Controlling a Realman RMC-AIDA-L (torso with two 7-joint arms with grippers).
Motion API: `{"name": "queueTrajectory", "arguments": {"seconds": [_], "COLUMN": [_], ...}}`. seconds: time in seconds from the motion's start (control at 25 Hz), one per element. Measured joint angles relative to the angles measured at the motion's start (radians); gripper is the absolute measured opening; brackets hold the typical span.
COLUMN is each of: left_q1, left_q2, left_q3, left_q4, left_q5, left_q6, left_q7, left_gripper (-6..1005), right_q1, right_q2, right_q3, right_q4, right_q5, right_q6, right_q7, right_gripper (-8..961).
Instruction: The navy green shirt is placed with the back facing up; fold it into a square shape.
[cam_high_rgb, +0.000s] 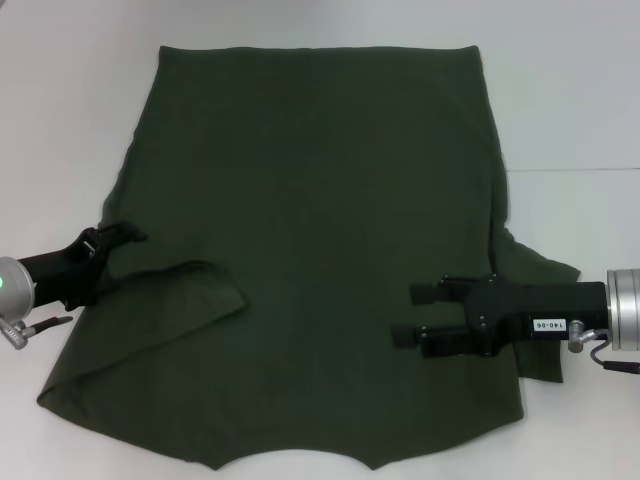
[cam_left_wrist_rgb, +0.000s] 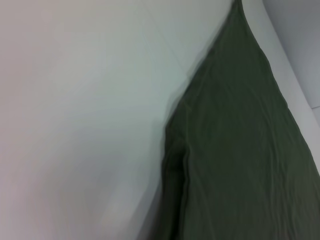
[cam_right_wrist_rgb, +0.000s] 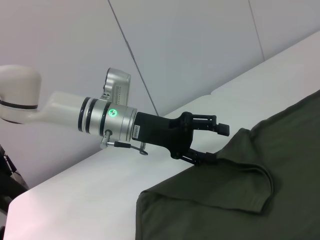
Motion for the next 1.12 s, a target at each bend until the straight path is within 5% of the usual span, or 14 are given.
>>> {"name": "queueTrajectory", "arguments": {"seconds": [0.56, 1.12], "left_q1": [-0.069, -0.226], "left_q2": [-0.006, -0.037], "left_q3": [0.001, 0.000], "left_q4": [-0.037, -0.034], "left_q5": [-0.001, -0.148], "left_q6": [-0.065, -0.090], "left_q7": [0.028, 0.186], "left_gripper": [909, 909], "right_q1": [-0.002, -0.003], "right_q2": [-0.002, 0.002], "right_q3": [0.003, 0.003], "right_q4": [0.000, 0.000], "right_q5": [0.002, 0.002], "right_q6": [-0.006, -0.006], "right_q7": [0.000, 0.001], "right_gripper": [911, 911]}}
